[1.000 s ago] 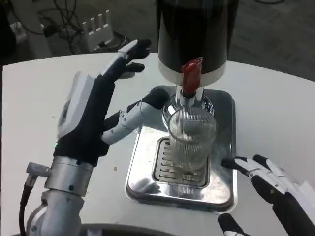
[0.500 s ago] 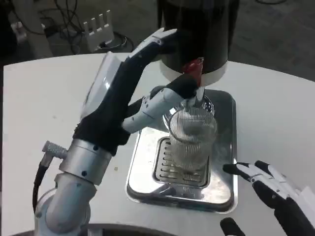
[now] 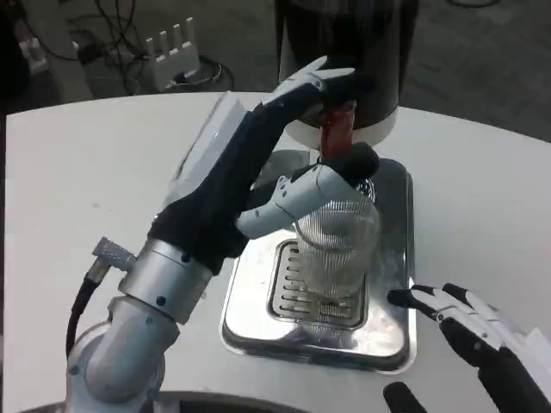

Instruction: Grasp the cup under the faucet to collect the drink, then remove the cup.

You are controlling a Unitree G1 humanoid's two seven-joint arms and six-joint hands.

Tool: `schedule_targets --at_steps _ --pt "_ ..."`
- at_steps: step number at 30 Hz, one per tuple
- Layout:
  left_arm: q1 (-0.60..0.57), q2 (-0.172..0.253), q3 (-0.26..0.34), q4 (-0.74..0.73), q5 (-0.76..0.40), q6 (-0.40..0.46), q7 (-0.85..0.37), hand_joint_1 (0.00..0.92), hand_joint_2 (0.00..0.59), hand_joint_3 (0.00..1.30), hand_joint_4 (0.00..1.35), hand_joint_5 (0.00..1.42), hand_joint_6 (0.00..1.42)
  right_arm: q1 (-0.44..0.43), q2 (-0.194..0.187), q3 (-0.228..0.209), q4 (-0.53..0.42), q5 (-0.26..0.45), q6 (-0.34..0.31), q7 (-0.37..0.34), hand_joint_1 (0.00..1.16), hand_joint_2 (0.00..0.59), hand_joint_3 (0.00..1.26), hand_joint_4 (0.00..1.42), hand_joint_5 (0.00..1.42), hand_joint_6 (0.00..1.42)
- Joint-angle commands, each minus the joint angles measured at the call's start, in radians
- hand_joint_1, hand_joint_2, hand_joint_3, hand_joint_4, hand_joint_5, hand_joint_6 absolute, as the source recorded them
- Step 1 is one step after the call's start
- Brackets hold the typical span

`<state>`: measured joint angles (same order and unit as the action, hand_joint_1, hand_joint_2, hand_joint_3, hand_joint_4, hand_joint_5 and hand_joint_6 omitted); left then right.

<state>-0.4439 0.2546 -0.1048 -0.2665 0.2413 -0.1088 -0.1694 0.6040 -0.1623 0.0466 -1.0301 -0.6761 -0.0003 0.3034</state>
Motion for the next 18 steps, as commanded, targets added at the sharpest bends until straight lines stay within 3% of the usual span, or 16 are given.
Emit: schedule_targets --at_steps 1,11,18 --pt "-0.016 0.003 -0.024 0.012 0.01 -0.007 -0.023 0.0 0.055 0.32 0.09 0.19 0.18 0.016 0.006 0.008 -0.016 0.003 -0.018 -0.012 0.54 0.462 0.19 0.11 0.03 0.0" --pt "-0.022 0.01 -0.055 0.016 0.03 -0.015 -0.035 0.0 0.055 0.29 0.08 0.18 0.16 0.028 0.009 0.009 -0.017 0.012 -0.024 -0.014 0.54 0.456 0.19 0.12 0.03 0.0" --pt "-0.012 0.039 -0.083 -0.006 0.082 -0.018 -0.055 0.0 0.051 0.27 0.06 0.16 0.14 0.034 0.014 -0.001 -0.017 0.017 -0.039 -0.017 0.53 0.455 0.19 0.12 0.03 0.0"
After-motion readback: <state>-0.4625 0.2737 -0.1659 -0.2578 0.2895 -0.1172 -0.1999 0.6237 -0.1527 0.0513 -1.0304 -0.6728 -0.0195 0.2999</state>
